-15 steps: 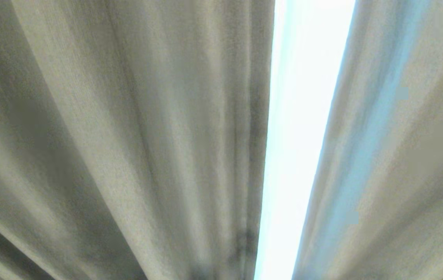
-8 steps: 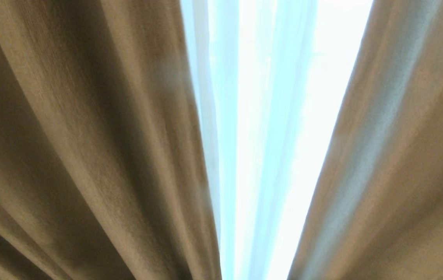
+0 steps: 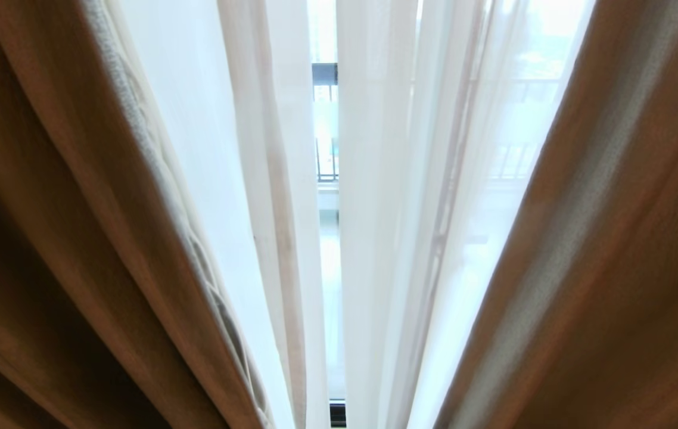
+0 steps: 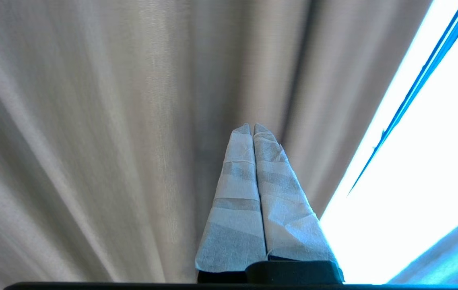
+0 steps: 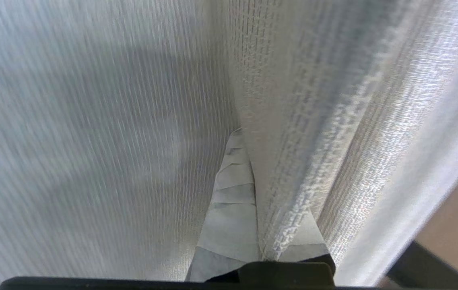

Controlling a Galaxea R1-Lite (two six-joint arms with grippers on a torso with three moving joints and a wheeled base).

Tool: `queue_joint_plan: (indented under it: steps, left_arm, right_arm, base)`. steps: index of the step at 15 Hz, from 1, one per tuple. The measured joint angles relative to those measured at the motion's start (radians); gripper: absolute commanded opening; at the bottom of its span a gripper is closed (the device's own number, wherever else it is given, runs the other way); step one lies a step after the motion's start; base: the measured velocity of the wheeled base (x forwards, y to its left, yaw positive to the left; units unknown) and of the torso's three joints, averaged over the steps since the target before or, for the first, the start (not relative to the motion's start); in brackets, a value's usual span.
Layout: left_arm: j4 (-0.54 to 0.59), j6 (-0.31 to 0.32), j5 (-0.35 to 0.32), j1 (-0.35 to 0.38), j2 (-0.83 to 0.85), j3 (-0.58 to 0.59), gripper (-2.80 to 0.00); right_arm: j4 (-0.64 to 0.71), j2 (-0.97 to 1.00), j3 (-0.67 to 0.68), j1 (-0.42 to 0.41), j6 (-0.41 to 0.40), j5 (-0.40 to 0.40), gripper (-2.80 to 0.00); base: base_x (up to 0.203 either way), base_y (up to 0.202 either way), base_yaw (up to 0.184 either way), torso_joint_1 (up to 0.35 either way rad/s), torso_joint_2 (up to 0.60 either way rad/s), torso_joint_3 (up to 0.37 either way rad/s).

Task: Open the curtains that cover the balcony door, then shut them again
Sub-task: Pull the outer curtains open on both sides

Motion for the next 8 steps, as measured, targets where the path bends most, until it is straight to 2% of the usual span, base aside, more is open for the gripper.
queue_joint_plan:
  steps: [8]
  left_arm:
    - [0.0, 0.0, 0.0, 0.0, 0.0, 0.0, -2.8]
  right_arm:
    - [-0.004, -0.163, 0.132, 0.155, 0.017, 0.009, -2.8]
  base:
    - [0.0, 0.0, 0.0, 0.0, 0.0, 0.0]
